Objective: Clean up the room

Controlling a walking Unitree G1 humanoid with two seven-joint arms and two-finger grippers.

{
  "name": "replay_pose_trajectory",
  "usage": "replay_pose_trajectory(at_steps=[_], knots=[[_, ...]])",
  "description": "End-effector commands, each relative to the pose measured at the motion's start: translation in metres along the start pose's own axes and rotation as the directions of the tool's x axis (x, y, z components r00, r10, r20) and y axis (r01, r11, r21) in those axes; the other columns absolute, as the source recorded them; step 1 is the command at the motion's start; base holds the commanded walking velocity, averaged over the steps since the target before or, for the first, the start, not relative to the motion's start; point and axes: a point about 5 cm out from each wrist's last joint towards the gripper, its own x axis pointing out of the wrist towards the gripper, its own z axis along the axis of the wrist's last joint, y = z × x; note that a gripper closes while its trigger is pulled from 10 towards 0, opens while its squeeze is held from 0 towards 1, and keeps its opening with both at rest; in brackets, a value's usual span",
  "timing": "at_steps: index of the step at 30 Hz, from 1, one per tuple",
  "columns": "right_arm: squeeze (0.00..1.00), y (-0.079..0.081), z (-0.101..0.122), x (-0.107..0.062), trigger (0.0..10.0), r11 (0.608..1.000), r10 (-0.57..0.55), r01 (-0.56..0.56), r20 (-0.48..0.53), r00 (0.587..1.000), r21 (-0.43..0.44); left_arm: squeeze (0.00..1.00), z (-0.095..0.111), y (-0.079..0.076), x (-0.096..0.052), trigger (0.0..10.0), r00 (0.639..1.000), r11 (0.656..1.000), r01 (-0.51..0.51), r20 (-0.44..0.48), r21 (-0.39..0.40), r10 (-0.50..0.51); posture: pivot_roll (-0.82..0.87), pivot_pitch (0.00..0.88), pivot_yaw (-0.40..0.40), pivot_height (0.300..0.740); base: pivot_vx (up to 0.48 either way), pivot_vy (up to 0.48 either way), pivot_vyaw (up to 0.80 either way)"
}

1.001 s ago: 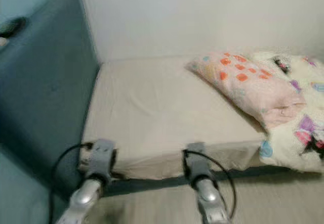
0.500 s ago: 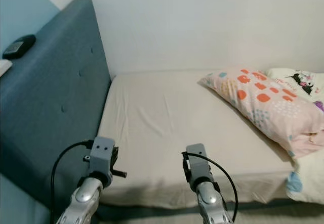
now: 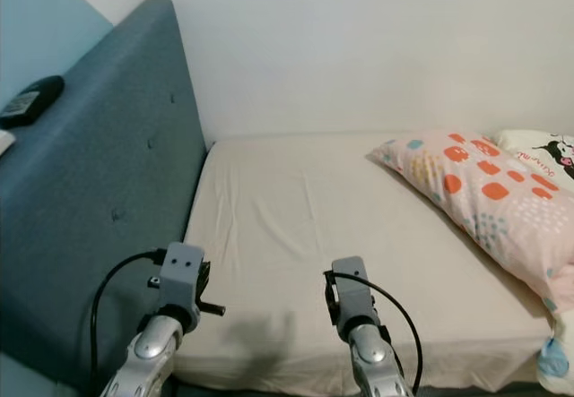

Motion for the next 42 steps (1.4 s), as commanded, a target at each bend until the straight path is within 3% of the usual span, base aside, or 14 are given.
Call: replay_pose_trajectory(at_steps=[1,15,42], knots=[[0.00,0.0010,-0.0022,0.0001,10.0,1.000,0.000,0.000,-0.019,1.000,0.006,0.00,-0.0025,-0.0014,-0.0020,10.0,1.000,1.000,0.008,-0.015,0.007,-0.007,0.03,0.103,-0.055,0.740,0.000,0.000,0.00],[0.00,-0.0002,-0.0009,0.0017,10.0,1.000,0.002,-0.002,-0.023,1.000,0.004,0.00,-0.0039,-0.0013,-0.0038,10.0,1.000,1.000,-0.013,-0.023,0.003,0.013,0.03,0.114,-0.054,0.740,0.000,0.000,0.00],[0.00,-0.0046,0.0001,0.0039,10.0,1.000,-0.013,0.013,-0.029,1.000,0.004,0.00,-0.0034,-0.0016,-0.0031,10.0,1.000,1.000,-0.010,-0.024,0.009,0.010,0.03,0.107,-0.053,0.740,0.000,-0.366,0.00]])
